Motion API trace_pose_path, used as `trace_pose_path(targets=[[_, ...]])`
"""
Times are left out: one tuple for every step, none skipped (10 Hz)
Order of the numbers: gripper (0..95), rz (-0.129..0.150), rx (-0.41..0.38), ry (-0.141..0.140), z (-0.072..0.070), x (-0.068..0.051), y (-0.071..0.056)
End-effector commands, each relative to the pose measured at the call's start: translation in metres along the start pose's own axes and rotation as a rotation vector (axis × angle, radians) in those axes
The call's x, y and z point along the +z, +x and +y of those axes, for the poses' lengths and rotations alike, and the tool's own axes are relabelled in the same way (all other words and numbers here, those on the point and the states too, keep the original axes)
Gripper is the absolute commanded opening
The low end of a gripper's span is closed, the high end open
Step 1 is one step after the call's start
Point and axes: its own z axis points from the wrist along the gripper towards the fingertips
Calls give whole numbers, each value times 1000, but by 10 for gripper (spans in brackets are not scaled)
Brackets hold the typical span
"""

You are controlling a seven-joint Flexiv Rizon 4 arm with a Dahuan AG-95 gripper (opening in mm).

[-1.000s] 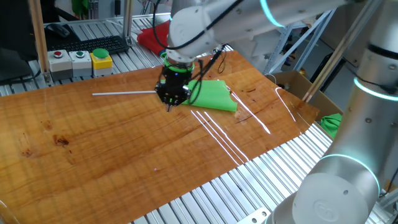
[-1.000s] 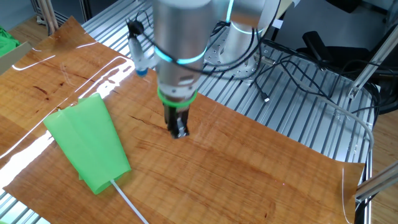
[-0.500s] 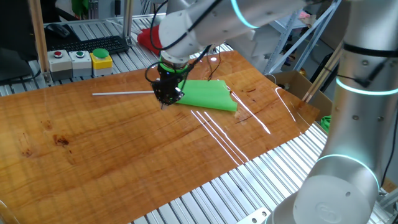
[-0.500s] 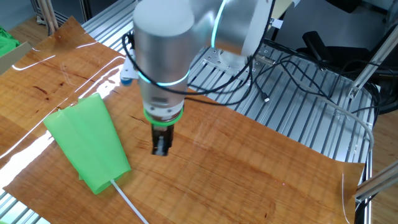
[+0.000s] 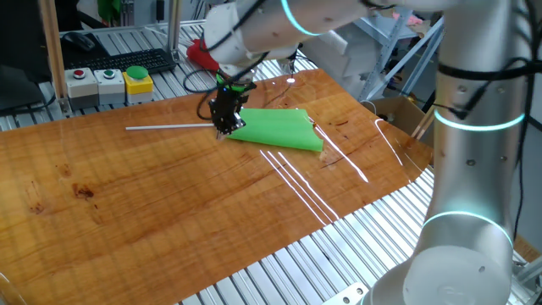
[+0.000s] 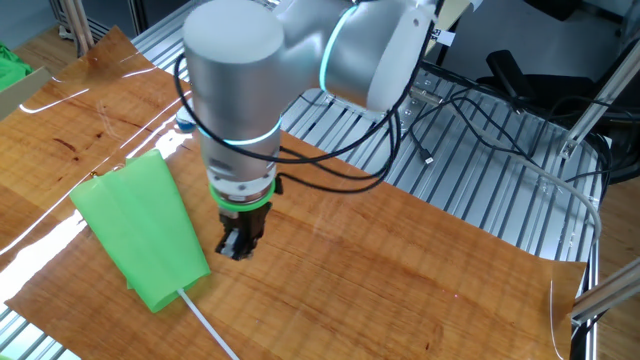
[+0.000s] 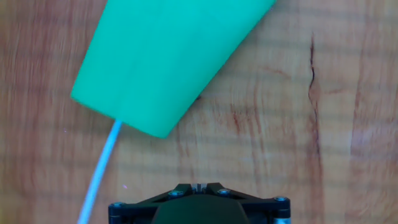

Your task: Wave the flag

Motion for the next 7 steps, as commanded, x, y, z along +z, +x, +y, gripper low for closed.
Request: trace_pose_path(targets=[[0, -10, 11, 11, 7, -1, -3], [0, -14, 0, 12, 7, -1, -3], [0, -26, -9, 11, 7, -1, -3], [0, -41, -38, 5, 7, -1, -3], [0, -46, -39, 6, 7, -1, -3], [0, -50, -39, 17, 7, -1, -3], [0, -48, -40, 19, 7, -1, -3]])
